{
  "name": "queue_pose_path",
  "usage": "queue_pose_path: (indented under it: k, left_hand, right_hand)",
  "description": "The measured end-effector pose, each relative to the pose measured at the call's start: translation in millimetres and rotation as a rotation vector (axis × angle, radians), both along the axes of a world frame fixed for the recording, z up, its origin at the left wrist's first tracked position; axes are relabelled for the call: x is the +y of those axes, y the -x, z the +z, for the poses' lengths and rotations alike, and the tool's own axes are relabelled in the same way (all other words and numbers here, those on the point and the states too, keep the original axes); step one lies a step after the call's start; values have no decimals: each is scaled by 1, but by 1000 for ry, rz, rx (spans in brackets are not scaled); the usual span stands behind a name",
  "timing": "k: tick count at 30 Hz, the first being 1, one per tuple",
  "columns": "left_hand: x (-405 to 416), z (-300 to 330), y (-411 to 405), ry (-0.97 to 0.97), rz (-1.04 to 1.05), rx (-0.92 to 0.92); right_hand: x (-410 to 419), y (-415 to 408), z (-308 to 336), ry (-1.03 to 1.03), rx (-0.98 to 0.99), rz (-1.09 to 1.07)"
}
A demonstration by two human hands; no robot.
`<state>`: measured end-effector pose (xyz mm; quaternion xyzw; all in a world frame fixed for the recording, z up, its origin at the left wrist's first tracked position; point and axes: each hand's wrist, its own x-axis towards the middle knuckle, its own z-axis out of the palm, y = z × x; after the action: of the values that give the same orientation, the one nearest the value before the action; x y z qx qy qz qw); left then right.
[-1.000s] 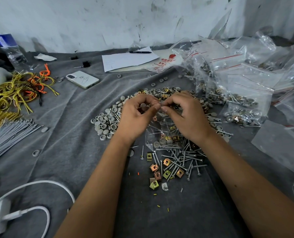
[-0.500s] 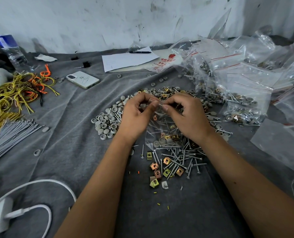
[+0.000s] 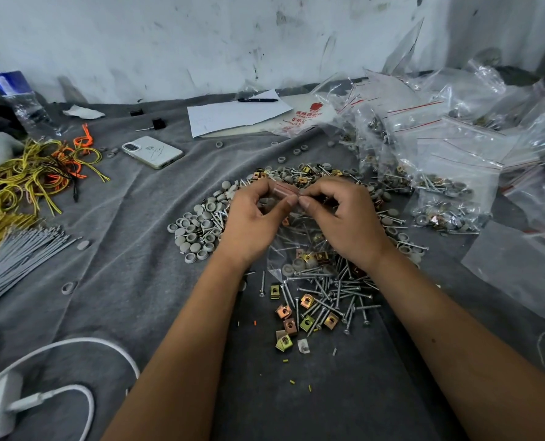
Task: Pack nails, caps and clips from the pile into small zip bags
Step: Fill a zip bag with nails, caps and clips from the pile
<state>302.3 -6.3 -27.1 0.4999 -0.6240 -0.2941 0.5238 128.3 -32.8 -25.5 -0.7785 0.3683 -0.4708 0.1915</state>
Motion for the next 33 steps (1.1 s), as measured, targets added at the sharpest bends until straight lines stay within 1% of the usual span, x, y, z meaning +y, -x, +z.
queue_pose_path:
  k: [6,9,12,16,25,28,33]
  left_hand:
    - [-1,-1,0,29,-15,-16]
    - [-1,-1,2,11,-8,26]
    - [-1,-1,4,33,-2,63]
    - [-2,-2,3,30,-33,105]
    - [-5,-7,4,34,-17,144]
    - [-5,-6,4,24,-30,181]
    - [-3,-6,4,34,-20,171]
  right_hand:
    - [1,-1,-1,-20,-9,6]
    - [1,-1,-1,-20,-16,-1]
    - [1,-1,0,-30,-41,-4]
    - [0,0,0,-62,-67,-9]
    - [3,-3,1,-56,-47,-1]
    - [2,-4,1,-73,-72,-5]
    - [1,-4,-1,-122,-109,-15]
